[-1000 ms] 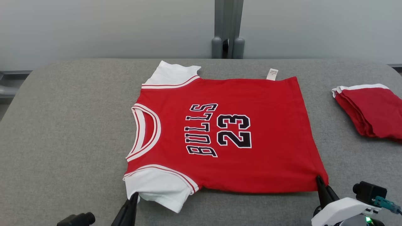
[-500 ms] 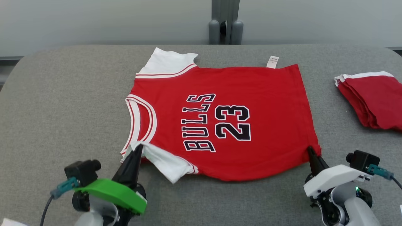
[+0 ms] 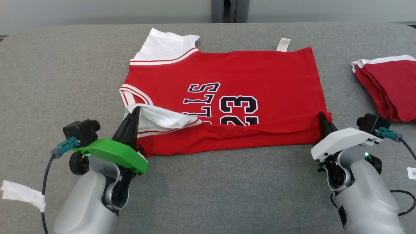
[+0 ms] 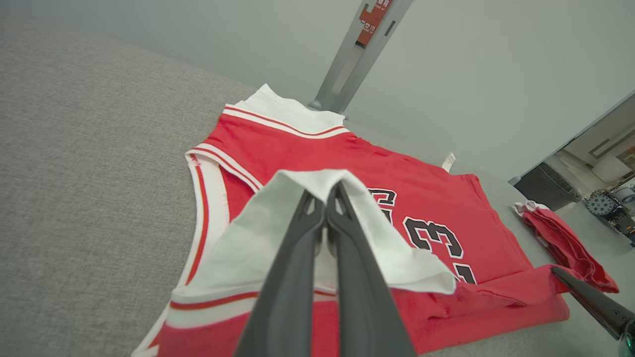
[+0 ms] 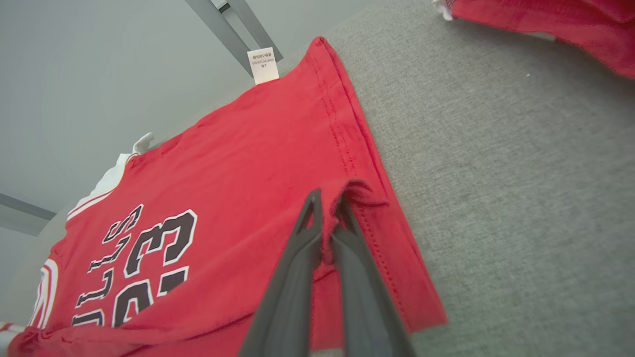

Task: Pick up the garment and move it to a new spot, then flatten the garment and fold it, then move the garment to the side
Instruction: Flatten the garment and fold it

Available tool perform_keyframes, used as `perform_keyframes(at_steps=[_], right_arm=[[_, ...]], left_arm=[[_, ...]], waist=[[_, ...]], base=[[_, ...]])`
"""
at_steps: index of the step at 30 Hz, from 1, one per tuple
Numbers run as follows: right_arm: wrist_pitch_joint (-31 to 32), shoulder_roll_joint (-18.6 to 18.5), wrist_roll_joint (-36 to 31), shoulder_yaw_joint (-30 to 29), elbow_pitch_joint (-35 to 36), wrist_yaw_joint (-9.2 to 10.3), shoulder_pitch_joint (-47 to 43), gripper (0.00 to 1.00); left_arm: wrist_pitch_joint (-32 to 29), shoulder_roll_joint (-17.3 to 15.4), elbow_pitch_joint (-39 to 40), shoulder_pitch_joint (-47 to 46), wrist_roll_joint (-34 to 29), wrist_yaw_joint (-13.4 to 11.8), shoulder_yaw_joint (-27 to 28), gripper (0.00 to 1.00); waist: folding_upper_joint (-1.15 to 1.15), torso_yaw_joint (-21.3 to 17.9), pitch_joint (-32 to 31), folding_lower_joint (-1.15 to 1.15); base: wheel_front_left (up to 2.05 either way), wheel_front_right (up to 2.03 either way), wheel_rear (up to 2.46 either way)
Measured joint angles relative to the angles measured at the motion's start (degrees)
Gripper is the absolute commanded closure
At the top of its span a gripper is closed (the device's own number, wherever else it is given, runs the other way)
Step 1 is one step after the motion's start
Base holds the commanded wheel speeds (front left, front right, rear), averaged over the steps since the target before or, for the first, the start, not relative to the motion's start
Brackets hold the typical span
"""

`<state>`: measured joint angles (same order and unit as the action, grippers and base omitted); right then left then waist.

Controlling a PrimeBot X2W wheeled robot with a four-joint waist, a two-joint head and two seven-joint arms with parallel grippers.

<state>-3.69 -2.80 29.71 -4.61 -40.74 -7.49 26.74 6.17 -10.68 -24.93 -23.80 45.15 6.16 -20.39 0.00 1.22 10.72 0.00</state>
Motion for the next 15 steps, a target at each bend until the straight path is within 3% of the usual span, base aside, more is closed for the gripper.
perform_keyframes(at_steps=[7, 8, 9, 10, 11, 12, 13, 15], right_arm=[[-2.6, 0.0, 0.0, 1.3, -5.5, 0.0, 4.7, 1.0], [-3.0, 0.0, 0.2, 1.5, -6.1, 0.0, 5.2, 0.66], [-3.6, 0.0, 0.6, 1.7, -6.7, 0.0, 5.8, 0.49], [-4.2, 0.0, 1.0, 2.0, -7.3, 0.0, 6.4, 0.0], [-4.8, 0.0, 1.6, 2.3, -7.8, 0.0, 6.9, 0.0], [-5.2, 0.0, 2.2, 2.6, -8.3, 0.0, 7.4, 0.0], [-5.7, 0.0, 2.9, 3.0, -9.0, 0.0, 7.9, 0.0], [-6.7, 0.0, 4.3, 3.7, -9.9, 0.0, 8.9, 0.0]], left_arm=[[3.1, 0.9, -6.4, -4.3, 0.2, 0.5, 0.2, 1.0], [3.5, 1.0, -7.1, -4.7, 0.2, 0.6, 0.4, 1.0], [4.1, 1.1, -7.9, -5.3, 0.2, 0.6, 0.6, 1.0], [4.5, 1.2, -8.8, -5.8, 0.2, 0.6, 0.9, 1.0], [4.8, 1.3, -9.6, -6.2, 0.2, 0.6, 0.9, 0.61], [5.1, 1.4, -10.2, -6.5, 0.2, 0.6, 0.9, 0.08], [5.6, 1.5, -10.8, -6.8, 0.2, 0.6, 0.9, 0.0], [6.1, 1.7, -11.8, -7.4, 0.2, 0.7, 0.9, 0.0]], waist=[[0.0, -0.5, 1.7, 0.0], [0.0, -0.5, 1.9, 0.0], [0.0, -0.6, 2.0, 0.0], [0.0, -0.7, 2.1, 0.0], [0.0, -0.8, 2.2, 0.0], [0.0, -0.8, 2.3, 0.0], [0.0, -0.9, 2.4, 0.0], [0.0, -1.0, 2.6, 0.0]], base=[[0.0, 0.0, 0.0], [0.0, 0.0, 0.0], [0.0, 0.0, 0.0], [0.0, 0.0, 0.0], [0.0, 0.0, 0.0], [0.0, 0.0, 0.0], [0.0, 0.0, 0.0], [0.0, 0.0, 0.0]])
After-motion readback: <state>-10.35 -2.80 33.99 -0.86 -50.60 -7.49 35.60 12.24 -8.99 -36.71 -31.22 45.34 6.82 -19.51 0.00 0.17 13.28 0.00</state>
